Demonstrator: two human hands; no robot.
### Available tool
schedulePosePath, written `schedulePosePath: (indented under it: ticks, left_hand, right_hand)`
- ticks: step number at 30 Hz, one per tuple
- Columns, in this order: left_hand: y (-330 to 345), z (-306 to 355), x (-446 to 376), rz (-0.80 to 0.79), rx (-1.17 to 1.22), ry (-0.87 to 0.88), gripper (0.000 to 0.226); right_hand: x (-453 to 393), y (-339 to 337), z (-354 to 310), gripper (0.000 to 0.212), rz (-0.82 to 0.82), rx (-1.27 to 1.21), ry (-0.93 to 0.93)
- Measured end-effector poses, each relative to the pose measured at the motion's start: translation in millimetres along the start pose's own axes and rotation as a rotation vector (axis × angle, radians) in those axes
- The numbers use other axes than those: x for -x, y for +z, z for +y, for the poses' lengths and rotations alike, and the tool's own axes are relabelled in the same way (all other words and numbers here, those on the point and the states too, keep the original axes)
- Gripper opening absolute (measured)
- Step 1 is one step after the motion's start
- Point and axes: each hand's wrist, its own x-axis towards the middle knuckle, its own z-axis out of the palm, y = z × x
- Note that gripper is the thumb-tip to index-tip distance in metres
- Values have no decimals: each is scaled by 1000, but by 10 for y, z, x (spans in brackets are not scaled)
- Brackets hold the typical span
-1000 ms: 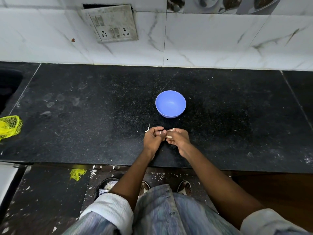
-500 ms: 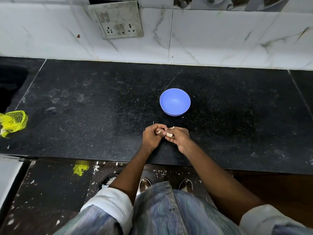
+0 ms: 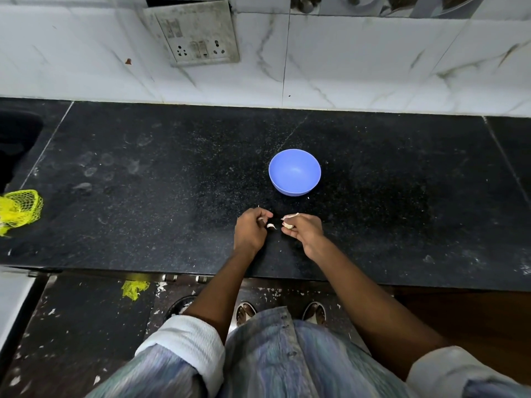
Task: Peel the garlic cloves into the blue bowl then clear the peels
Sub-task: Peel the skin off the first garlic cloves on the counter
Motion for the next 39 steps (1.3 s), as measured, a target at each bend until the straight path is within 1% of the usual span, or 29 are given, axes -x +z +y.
schedulePosePath:
  ticks: [3,5,7,9,10,12,14,17,20,24,27,32,37,39]
  left_hand:
    - [0,3,69,40,41,-20,47]
    - [-2,23,108,90,34,-5,48]
    - [0,46,119,118,46,32,38]
    - [25,98,116,75,111,57,26]
    - [47,138,114,34,160,46,21]
    - [93,211,115,-37,241,-13,15]
    - [141,252,128,-53,269,-62,12]
    - [216,274,168,10,311,-138,8]
    - [281,321,211,64,368,-204,7]
    - [330,397,236,104,403,-252,10]
    - [346,413,222,84,374,-285,11]
    - [364,421,151,-23,231,-263,18]
    - [440,546,79,-36,104,-283,12]
    - [486,600,51,-45,54,-289,9]
  right_hand:
    - [32,4,-29,19,-34,-31,-11]
    - [37,-3,-20,20,-39,-19,-27]
    - [16,-28,21,14,-45,-20,-37]
    - [5,-60,48,19,-62,-23,-49]
    - [0,-79,57,22,-75,-19,-56]
    - [18,-112,56,21,-116,-10,-82]
    - [63,-135,41,18,-144,-5,-110]
    - [86,-179,40,16,-150,-17,-151]
    - [81,-211,27,15,-145,-15,-168]
    - [74,-267,5,20,-154,-14,-155]
    - [84,-310,7,19,-164,-22,-144]
    - [88,-373,16,20,-178,-69,-126]
    - [103,-406,3,17,-123,-131,-138]
    - [97,-434,-2,19,-128,-146,-129]
